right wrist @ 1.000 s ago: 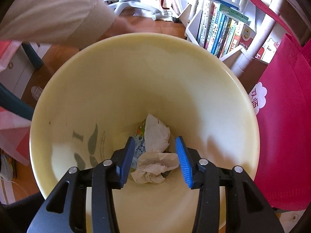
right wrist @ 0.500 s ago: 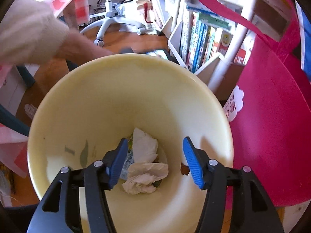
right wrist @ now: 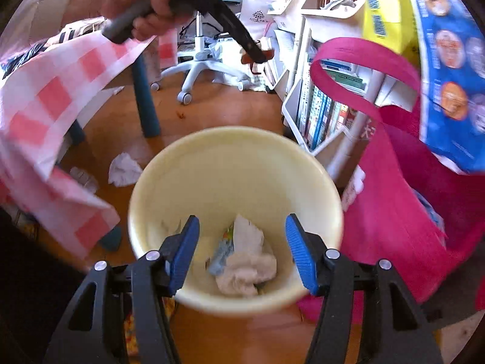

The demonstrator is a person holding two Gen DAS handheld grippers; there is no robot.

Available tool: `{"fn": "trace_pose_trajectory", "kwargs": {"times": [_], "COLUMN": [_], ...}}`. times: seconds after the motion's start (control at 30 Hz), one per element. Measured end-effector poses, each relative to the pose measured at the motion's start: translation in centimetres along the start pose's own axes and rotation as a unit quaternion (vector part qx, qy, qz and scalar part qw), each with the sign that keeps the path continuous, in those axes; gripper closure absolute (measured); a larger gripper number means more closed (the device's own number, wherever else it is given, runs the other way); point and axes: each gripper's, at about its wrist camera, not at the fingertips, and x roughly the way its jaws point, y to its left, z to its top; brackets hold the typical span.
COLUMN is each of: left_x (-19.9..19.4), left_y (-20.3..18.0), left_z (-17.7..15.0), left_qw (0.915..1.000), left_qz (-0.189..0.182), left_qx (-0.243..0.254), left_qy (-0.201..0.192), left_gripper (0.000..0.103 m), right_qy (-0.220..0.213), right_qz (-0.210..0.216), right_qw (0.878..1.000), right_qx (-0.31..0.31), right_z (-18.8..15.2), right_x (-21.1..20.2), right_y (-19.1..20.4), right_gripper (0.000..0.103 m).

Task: Collect trash
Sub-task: 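Carry the orange scrap over the yellow bin and open the left tool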

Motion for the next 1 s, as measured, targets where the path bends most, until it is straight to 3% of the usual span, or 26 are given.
{"fn": "trace_pose_trajectory", "kwargs": {"times": [0.13,0.17,0.23,0.3,0.43,0.5,0.57,0.6,0.7,0.77,0.8,0.9,1.0], "left_x": [2.5,2.9,3.4,2.7,-2.0,-3.9,-6.7,-8.0,-10.8,-12.1,-12.6,-12.7,-13.4], "left_y": [-7.5,-9.1,-11.0,-11.5,-8.0,-4.6,-1.5,0.4,4.2,6.3,6.8,7.0,6.6], "left_z": [-1.0,-1.1,-1.9,-2.1,-4.0,-6.1,-8.4,-10.0,-14.5,-16.8,-17.5,-18.1,-17.9], "left_qw": [0.9963,0.994,0.9914,0.9936,0.9987,0.9947,0.9831,0.9731,0.9365,0.9045,0.8975,0.8916,0.8994], "left_qz": [-0.035,-0.041,-0.043,-0.031,0.019,0.031,0.03,0.02,-0.007,-0.042,-0.044,-0.044,-0.039], "left_qx": [0.055,0.062,0.067,0.057,-0.026,-0.098,-0.178,-0.223,-0.331,-0.389,-0.395,-0.398,-0.372], "left_qy": [0.057,0.08,0.104,0.093,0.04,0.008,-0.029,-0.054,-0.115,-0.168,-0.19,-0.212,-0.226], "left_gripper": [0.088,0.084,0.068,0.041,0.023,0.02,0.014,0.013,0.012,0.012,0.012,0.012,0.012], "right_qy": [0.03,0.041,0.066,0.092,0.124,0.139,0.139,0.138,0.131,0.134,0.139,0.148,0.161], "right_qz": [0.025,0.038,0.062,0.084,0.081,0.079,0.088,0.101,0.126,0.134,0.132,0.111,0.072], "right_qw": [0.999,0.998,0.996,0.992,0.988,0.986,0.985,0.984,0.981,0.98,0.979,0.976,0.972], "right_qx": [-0.004,-0.004,-0.005,-0.014,-0.032,-0.039,-0.048,-0.048,-0.062,-0.064,-0.07,-0.111,-0.154], "right_z": [-2.3,-2.8,-4.0,-4.9,-6.0,-6.2,-6.1,-5.9,-5.8,-5.8,-5.8,-6.3,-6.4], "right_x": [-2.1,-2.4,-2.3,-1.6,1.4,3.5,5.1,6.2,8.7,10.8,12.2,15.8,19.3], "right_y": [0.9,1.3,2.2,3.4,5.7,6.8,7.8,8.5,10.8,11.9,12.6,15.0,17.8], "right_gripper": [0.045,0.045,0.044,0.042,0.042,0.042,0.042,0.042,0.042,0.042,0.042,0.042,0.042]}}
